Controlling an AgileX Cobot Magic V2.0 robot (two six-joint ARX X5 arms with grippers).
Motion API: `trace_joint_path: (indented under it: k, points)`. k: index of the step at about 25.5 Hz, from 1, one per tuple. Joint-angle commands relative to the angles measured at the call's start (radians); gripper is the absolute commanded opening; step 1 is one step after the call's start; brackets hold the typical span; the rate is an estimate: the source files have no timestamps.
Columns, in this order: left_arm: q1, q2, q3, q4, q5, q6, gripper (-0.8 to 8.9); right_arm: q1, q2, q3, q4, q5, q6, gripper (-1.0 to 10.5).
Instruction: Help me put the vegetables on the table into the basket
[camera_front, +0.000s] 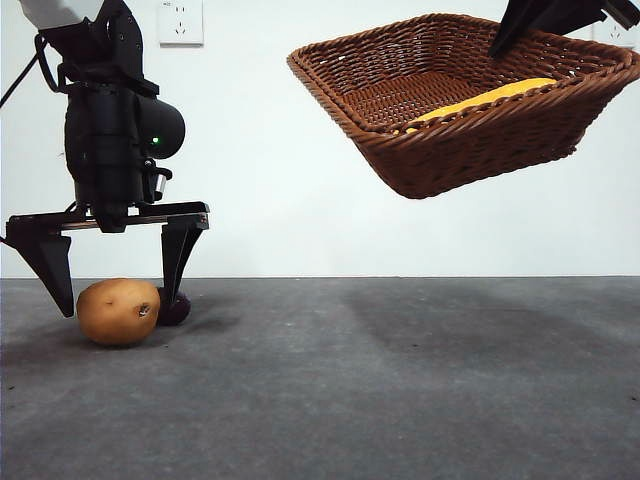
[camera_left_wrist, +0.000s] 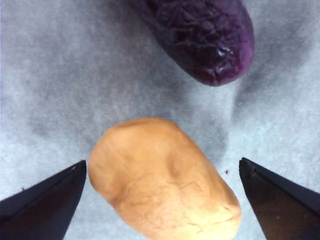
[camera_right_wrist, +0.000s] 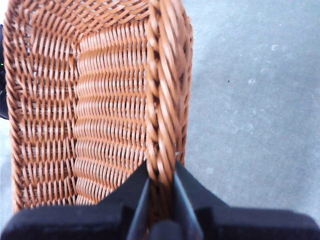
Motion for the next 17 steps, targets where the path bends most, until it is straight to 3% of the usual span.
trace_joint_path:
  k: [1,5,11,17]
  points:
    - [-0.004,0.014,-0.006,0.002,-0.003,-0.008,5.05,0.001,-0.005,0.009,0.016,-0.012,-0.002,-0.1]
    - [-0.008,0.015,-0.006,0.002,-0.003,-0.008,4.96,0.001,-0.005,0.009,0.018,-0.012,-0.002,-0.1]
    - [-0.018,0.015,-0.006,0.002,-0.002,0.002,1.77,0.001,-0.005,0.009,0.010,-0.012,-0.002,-0.1]
    - [-0.021,0.015,-0.006,-0.004,0.005,0.032,-0.08,0.001,-0.005,0.009,0.007,-0.012,-0.001,-0.1]
